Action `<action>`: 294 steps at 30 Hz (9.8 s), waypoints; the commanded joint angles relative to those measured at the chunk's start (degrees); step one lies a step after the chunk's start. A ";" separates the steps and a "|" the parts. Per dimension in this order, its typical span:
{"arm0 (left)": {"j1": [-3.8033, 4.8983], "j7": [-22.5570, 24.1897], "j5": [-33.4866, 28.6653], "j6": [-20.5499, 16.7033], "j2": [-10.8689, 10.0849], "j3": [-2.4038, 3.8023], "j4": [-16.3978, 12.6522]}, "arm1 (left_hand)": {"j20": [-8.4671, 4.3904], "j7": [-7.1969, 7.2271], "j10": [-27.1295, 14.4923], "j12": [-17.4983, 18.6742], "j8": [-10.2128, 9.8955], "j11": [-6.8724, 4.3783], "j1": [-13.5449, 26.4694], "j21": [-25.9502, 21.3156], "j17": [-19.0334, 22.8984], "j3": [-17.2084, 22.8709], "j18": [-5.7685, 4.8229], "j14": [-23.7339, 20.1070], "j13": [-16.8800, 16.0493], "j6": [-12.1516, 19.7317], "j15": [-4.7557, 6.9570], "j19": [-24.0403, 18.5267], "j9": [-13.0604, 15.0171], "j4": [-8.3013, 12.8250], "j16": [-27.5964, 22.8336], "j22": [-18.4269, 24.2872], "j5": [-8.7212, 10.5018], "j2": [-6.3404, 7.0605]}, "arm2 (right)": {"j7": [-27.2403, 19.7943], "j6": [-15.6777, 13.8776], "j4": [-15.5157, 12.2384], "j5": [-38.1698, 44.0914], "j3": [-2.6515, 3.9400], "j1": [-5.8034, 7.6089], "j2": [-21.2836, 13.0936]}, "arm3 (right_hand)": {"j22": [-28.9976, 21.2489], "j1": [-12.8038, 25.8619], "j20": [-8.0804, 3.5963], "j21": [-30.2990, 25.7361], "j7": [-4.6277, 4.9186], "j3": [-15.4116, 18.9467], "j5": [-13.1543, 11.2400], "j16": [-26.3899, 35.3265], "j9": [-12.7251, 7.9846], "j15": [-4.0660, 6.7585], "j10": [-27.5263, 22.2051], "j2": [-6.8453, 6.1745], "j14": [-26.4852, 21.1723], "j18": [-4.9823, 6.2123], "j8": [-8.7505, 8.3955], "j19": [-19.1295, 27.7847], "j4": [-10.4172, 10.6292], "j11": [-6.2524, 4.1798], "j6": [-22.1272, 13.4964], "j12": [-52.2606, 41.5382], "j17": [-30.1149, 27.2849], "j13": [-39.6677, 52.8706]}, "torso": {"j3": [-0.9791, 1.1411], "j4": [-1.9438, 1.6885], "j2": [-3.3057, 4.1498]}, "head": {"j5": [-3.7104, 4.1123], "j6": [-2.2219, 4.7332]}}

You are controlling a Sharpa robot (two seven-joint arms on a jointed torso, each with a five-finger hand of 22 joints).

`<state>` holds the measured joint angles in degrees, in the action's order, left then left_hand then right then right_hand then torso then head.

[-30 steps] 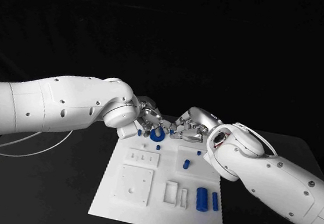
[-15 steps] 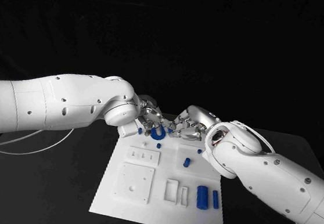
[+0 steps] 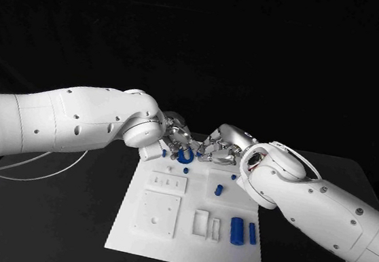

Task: Assemble the parts on the task board

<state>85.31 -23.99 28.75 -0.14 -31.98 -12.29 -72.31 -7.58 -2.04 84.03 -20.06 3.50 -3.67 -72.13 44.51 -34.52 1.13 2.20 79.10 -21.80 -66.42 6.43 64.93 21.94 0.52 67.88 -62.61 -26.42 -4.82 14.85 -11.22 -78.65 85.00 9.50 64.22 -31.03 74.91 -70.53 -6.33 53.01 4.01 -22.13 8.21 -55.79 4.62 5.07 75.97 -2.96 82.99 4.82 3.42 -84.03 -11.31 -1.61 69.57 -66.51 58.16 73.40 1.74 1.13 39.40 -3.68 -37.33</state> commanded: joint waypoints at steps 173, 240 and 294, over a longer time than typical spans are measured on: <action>-6.55 -8.20 17.83 6.68 -2.18 -1.46 1.15 | 0.98 5.28 2.83 -17.95 0.29 -1.47 12.23 -9.69 -18.49 18.25 0.72 3.86 9.26 -12.96 0.64 5.88 42.20 5.52 8.51 -13.28 -1.21 0.70 | -19.77 -8.18 8.24 -30.67 8.12 0.07 -10.07 | 3.85 -0.20 1.42 -4.47 2.73 22.91 14.84 3.79 -1.11 -1.30 -3.57 0.51 -0.30 1.17 0.07 -3.40 4.62 2.09 -13.85 4.49 -1.71 -6.09 | 0.35 0.37 -1.00 | -0.38 -5.14; -7.17 -7.73 20.25 6.66 -1.26 -1.45 1.35 | 1.69 5.56 2.83 -18.83 0.29 -1.39 10.12 -10.06 -18.11 10.88 1.15 3.86 11.24 -13.24 0.45 5.91 43.35 1.78 8.65 -13.25 10.51 2.64 | -19.91 -7.07 9.02 -30.69 8.12 -0.48 -9.74 | 3.52 0.10 1.41 -5.13 2.69 24.06 15.62 4.48 -1.08 -1.28 -3.69 0.69 -0.33 1.21 0.10 -3.38 4.85 2.06 -13.35 5.01 -2.01 -6.51 | 0.39 0.35 -0.96 | 0.01 -5.28; -7.12 -5.53 19.87 3.37 -3.51 0.39 0.05 | 0.89 5.33 2.83 -18.11 0.19 -1.32 8.07 -10.56 -16.62 11.04 0.53 3.60 11.75 -13.01 0.78 5.95 41.72 -10.07 7.73 -13.20 19.65 11.70 | -20.18 -6.63 10.72 -31.16 8.12 -1.64 -9.14 | 3.25 0.13 1.41 -5.51 2.73 24.19 15.34 4.96 -1.10 -1.27 -3.79 1.02 -0.31 1.31 0.07 -3.36 4.80 2.07 -13.78 5.16 -2.17 -6.60 | 0.42 0.40 -0.96 | -0.11 -4.43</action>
<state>78.08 -30.51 49.46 3.07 -35.41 -12.15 -72.46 -6.24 3.17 83.93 -38.36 3.96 -4.80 -63.54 34.19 -51.23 12.17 2.20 82.80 -10.10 -79.81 6.85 70.95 63.92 -9.90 75.82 -74.90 -6.60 6.87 -4.71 -18.60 -67.98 53.94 17.58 62.62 -40.21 74.90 -70.50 -4.91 47.90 6.70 1.88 23.57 -51.19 3.47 3.77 72.71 -2.17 82.69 5.21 3.54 -84.04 -6.25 0.41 56.32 -61.63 56.05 66.89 2.14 1.51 38.44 -3.80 -41.90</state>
